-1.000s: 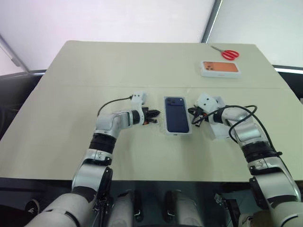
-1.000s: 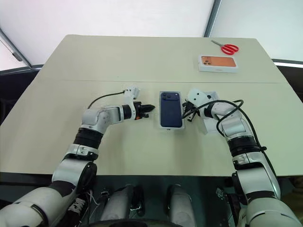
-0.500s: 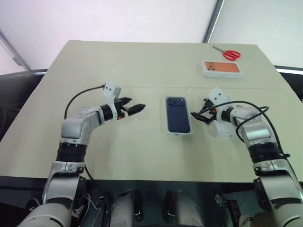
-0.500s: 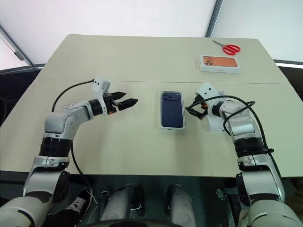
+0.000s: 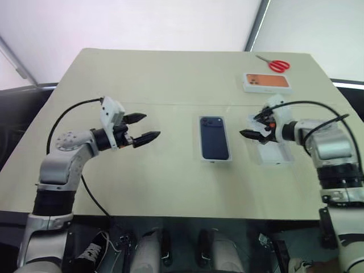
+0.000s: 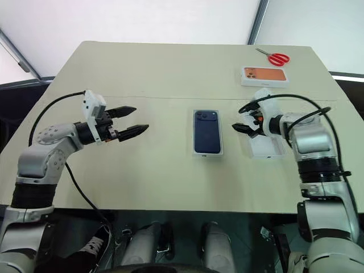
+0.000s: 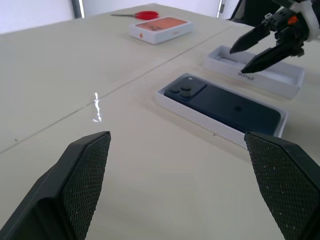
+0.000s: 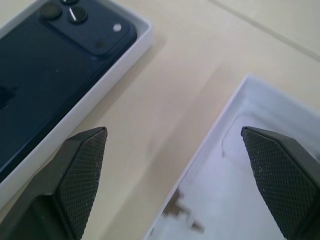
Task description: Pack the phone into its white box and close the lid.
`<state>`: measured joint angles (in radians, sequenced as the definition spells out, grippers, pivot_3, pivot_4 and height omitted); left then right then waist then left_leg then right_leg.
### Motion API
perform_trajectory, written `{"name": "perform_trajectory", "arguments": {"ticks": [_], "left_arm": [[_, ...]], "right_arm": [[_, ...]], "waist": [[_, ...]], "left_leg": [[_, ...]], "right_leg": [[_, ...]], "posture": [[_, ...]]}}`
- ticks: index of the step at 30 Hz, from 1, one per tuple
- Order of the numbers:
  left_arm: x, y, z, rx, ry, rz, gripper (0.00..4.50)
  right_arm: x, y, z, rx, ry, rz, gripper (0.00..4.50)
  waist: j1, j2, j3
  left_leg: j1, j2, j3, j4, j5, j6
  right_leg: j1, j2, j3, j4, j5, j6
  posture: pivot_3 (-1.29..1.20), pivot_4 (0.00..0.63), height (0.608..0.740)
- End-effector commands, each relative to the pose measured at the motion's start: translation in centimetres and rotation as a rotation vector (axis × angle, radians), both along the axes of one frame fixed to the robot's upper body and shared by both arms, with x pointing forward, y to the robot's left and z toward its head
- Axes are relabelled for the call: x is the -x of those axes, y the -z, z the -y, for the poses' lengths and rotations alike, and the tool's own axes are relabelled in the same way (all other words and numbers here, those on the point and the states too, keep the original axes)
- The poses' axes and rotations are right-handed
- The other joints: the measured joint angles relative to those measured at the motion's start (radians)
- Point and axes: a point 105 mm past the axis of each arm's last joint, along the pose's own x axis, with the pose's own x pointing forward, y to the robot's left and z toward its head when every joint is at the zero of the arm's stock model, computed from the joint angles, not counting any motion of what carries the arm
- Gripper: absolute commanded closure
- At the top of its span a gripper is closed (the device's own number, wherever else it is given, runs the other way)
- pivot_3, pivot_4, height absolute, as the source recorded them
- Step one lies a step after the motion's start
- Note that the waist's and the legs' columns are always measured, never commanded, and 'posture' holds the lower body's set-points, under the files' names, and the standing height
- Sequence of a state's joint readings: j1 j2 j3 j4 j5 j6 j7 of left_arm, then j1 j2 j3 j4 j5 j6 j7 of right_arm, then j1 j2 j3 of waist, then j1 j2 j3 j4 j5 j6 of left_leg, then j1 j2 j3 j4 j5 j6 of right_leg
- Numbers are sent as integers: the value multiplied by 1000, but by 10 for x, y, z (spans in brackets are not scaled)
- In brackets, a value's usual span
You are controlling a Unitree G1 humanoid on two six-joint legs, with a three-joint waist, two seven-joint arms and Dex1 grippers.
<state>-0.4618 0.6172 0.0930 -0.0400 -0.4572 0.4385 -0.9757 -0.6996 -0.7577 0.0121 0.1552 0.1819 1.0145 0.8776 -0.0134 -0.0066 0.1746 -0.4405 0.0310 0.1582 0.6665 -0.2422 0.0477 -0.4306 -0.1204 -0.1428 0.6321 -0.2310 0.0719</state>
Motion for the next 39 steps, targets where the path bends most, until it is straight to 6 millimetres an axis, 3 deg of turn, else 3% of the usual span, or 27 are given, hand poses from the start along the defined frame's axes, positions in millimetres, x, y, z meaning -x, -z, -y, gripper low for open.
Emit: {"name": "perform_trajectory", "arguments": {"ticks": [1, 4, 8, 18, 21, 28, 33, 39], "left_arm": [[9, -9, -1, -38, 57, 88, 0], [15, -6, -2, -69, 89, 107, 0], [14, 6, -2, -121, 101, 109, 0], [14, 5, 8, -64, 87, 147, 0], [13, 5, 9, -61, 82, 150, 0], [12, 5, 12, -60, 75, 159, 0], [9, 5, 10, -64, 65, 156, 0], [5, 7, 9, -67, 47, 148, 0]], "right_arm": [[14, -4, -5, -12, 28, -85, 22], [16, -2, 1, -16, 132, -135, 22], [22, 6, -5, 24, 184, -208, 22], [17, 8, 0, 90, 306, -201, 22], [18, 12, 0, 79, 326, -216, 816], [15, 16, 2, 91, 372, -202, 4267], [10, 15, 1, 59, 419, -188, 4424], [-5, -10, -31, -159, 368, -112, 4424]], "waist": [[-1, 0, 0], [-1, 0, 0], [1, 1, 0], [0, 0, 0], [-1, 0, 0], [1, 0, 0], [-1, 0, 0], [-5, 0, 0]], "left_leg": [[-1, 0, 0, 0, 0, 0], [-3, 0, 0, 0, 0, 0], [-3, 0, 1, 0, 0, 0], [-4, 0, 1, 0, 0, 1], [-4, 0, 2, 0, 0, 1], [-4, 1, 2, 0, 0, 1], [-4, 1, 2, 0, 0, 1], [-4, 1, 2, -1, 0, 1]], "right_leg": [[-1, 0, 0, 0, 0, 0], [-4, 0, 0, 0, 1, -1], [-4, 0, 0, 0, 1, -1], [-4, 1, 0, 0, 1, -1], [-4, 2, 0, 0, 1, -1], [-4, 2, -1, 0, 1, -1], [-3, 2, -1, 0, 1, -1], [-4, 4, -1, 1, 1, -1]], "posture": [[0, 150, 738], [0, 150, 738], [0, 150, 738], [0, 150, 738], [0, 150, 738], [0, 150, 738], [0, 150, 738], [0, 150, 738]]}}
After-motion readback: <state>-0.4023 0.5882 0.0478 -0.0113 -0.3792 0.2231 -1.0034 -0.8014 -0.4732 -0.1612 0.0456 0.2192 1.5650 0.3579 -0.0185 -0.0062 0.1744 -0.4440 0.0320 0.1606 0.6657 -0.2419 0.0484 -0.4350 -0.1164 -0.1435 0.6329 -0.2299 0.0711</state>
